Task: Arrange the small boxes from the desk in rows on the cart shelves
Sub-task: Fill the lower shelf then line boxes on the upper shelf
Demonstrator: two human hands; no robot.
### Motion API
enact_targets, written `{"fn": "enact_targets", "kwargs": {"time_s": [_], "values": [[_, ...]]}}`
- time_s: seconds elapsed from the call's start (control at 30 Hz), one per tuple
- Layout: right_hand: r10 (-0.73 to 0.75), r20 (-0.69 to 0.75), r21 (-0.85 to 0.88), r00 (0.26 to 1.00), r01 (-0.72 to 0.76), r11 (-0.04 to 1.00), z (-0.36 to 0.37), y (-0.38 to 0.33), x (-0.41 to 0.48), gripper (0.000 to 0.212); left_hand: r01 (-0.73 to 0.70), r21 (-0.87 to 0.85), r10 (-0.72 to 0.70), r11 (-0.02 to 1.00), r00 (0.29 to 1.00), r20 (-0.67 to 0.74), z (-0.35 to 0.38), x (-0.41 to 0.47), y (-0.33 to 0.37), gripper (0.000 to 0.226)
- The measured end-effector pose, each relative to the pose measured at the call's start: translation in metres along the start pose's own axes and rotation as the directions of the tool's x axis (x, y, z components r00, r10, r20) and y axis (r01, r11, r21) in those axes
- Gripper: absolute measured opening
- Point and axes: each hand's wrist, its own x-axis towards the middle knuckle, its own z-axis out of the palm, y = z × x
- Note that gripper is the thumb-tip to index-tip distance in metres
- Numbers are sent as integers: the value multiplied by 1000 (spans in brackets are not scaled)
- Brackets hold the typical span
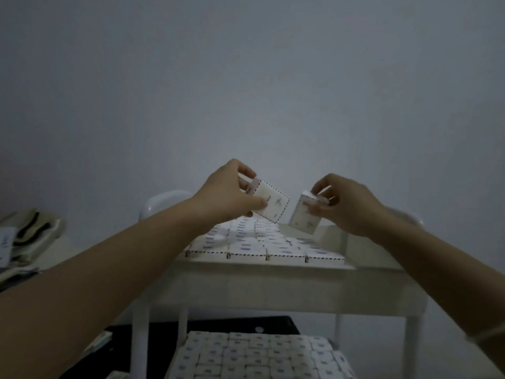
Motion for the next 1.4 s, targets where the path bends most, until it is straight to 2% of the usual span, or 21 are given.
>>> {"fn": "enact_targets", "kwargs": {"time_s": [0.1, 0.3, 0.43, 0.57, 0.63, 0.77, 0.9, 1.0, 1.07, 1.17, 1.27, 1.33, 1.4], "values": [[-20, 62, -52, 998, 24, 998, 18, 2, -1, 21, -28, 72, 26, 997, 999, 25, 2, 12, 0, 31], [2, 260, -48, 966, 11, 999, 22, 5, -8, 13, -111, 243, 95, 964, 992, 78, 10, 41, 6, 27], [81, 339, 1, 937, -86, 996, 21, 6, -10, 14, -164, 311, 129, 936, 983, 128, 26, 56, 7, 29], [289, 360, 127, 887, -353, 927, 20, 8, -9, 15, -260, 381, 151, 888, 944, 292, 41, 62, 3, 32], [356, 375, 164, 856, -439, 883, 19, 8, -8, 21, -301, 393, 150, 869, 917, 371, 46, 64, -1, 35], [414, 394, 75, 820, -478, 875, 20, 4, -9, 27, -297, 385, 130, 874, 906, 403, 52, 66, -11, 29], [397, 368, -170, 841, -358, 918, 30, 2, -5, 43, -257, 324, 79, 910, 877, 473, 53, 65, -18, 16], [358, 281, -126, 890, -335, 934, 33, 6, -2, 60, -245, 345, 39, 906, 860, 509, 58, 63, -20, 15], [281, 142, -93, 949, -270, 958, 31, 5, -5, 58, -265, 420, 1, 868, 846, 532, 61, 60, -19, 16], [60, -132, -69, 989, -69, 995, 23, -8, -20, 43, -301, 501, -8, 811, 851, 525, 53, 50, -14, 41], [-118, -313, 70, 942, 147, 987, 22, -32, -44, 31, -314, 477, 94, 821, 898, 430, 34, 30, -8, 46], [-199, -342, 153, 918, 263, 953, 30, -53, -64, 28, -330, 377, 223, 865, 928, 300, 16, 1, -7, 42], [-277, -323, 212, 905, 355, 911, 43, -73, -84, 25, -392, 281, 367, 876, 920, 138, -3, -37, -10, 36]]}}
